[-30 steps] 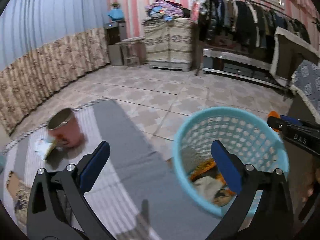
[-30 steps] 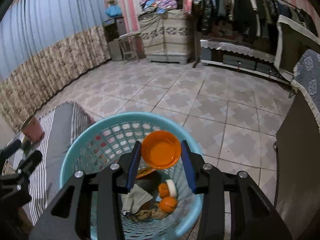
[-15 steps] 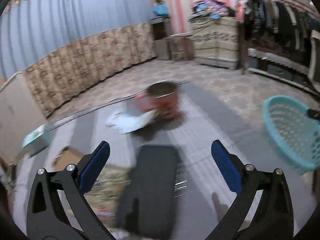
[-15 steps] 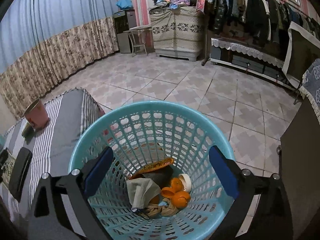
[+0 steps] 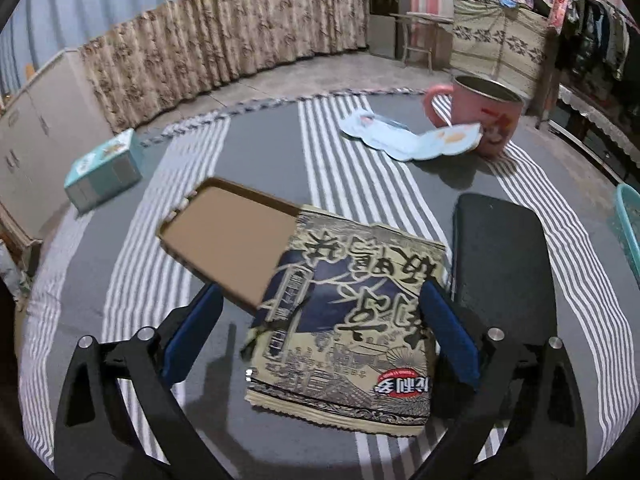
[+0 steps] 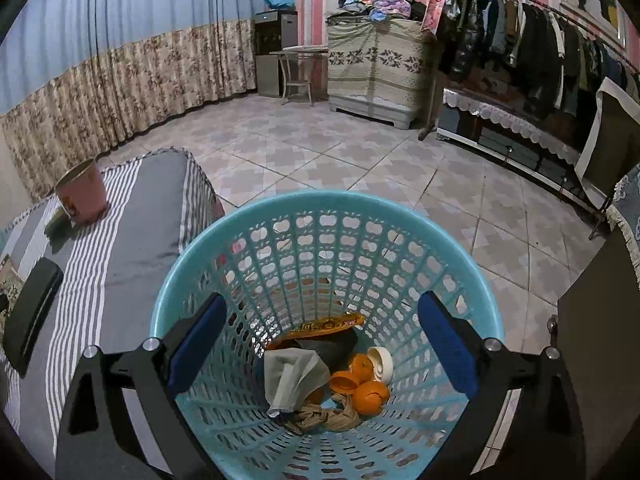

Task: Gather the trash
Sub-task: 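Grasp the printed snack wrapper with the left tool while the right tool grasps the paper card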

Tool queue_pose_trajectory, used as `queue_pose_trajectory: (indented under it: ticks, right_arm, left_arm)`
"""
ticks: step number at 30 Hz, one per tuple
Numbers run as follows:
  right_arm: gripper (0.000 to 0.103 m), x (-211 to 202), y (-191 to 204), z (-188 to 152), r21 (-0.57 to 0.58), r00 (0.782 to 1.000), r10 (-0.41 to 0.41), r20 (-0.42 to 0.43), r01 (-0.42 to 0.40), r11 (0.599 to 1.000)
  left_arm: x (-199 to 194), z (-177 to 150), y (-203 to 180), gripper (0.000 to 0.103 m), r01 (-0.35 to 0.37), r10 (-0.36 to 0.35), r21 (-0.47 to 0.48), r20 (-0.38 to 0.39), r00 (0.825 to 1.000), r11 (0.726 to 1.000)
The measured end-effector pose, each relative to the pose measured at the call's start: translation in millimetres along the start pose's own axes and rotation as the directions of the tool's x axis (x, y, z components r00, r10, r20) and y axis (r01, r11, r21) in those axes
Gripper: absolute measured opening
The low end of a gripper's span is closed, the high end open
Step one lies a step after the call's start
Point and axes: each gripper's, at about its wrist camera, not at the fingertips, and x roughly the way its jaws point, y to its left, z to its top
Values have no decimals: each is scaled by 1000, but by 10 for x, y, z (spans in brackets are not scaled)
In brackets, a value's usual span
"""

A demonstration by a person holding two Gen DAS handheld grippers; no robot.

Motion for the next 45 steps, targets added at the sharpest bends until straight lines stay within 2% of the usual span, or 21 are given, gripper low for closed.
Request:
queue_pose_trajectory:
  ticks: [4, 7, 9, 13, 15, 18, 19, 29, 32, 35, 38, 45]
  right_arm:
    - [94, -17, 25, -12, -10, 1000, -9, 7, 9, 1000]
    - [94, -34, 26, -12, -15, 1000, -10, 12, 10, 1000]
    - [94, -40, 29, -15, -18, 1000, -14, 16, 14, 1000]
    - [94, -34, 29, -23, -17, 1000, -10, 11, 11, 1000]
    - [94, -33, 46, -36, -22, 1000, -8, 7, 9, 1000]
    - [94, -37, 99, -47, -42, 1000, -16, 13, 16, 999]
    - [94, -45, 114, -50, -49, 1000, -21, 18, 22, 999]
    - [94, -111, 262, -31, -91, 998, -43, 49, 47, 995]
    - [94, -168, 330, -10, -93, 998, -30, 47, 35, 995]
    - [94, -293, 403, 36, -60, 998, 21, 55, -18, 998]
    - [94, -382, 604, 84, -47, 996, 69, 59, -66, 997]
    - [94, -319, 1351, 166, -100, 993, 112, 46, -107, 989]
  left_arm:
    - [34, -33, -59, 84, 36, -35, 31, -28, 999, 999]
    - [23, -61, -119, 78, 34, -33, 40, -31, 999, 999]
    - [-7, -77, -137, 63, 27, -26, 52, -24, 999, 998]
    - [-51, -106, -111, 42, 16, -15, 74, -26, 1000, 997]
    - [-74, -108, -65, 24, 17, -15, 67, -23, 1000, 998]
    - [-133, -103, 60, 2, 14, -14, 35, -6, 1000, 999]
    - [-145, -101, 93, 0, 7, -8, 30, 1, 1000, 1000]
    - [-360, 79, 264, 0, 7, -8, 15, 107, 994, 1000]
    - [-394, 204, 376, 0, -1, 0, 6, 145, 989, 1000]
    - [-404, 341, 510, 0, -7, 7, -4, 180, 984, 1000]
    - [-412, 455, 631, 0, -20, 19, -1, 220, 975, 1000]
    - [-241, 642, 954, 0, -92, 88, 3, 268, 959, 996]
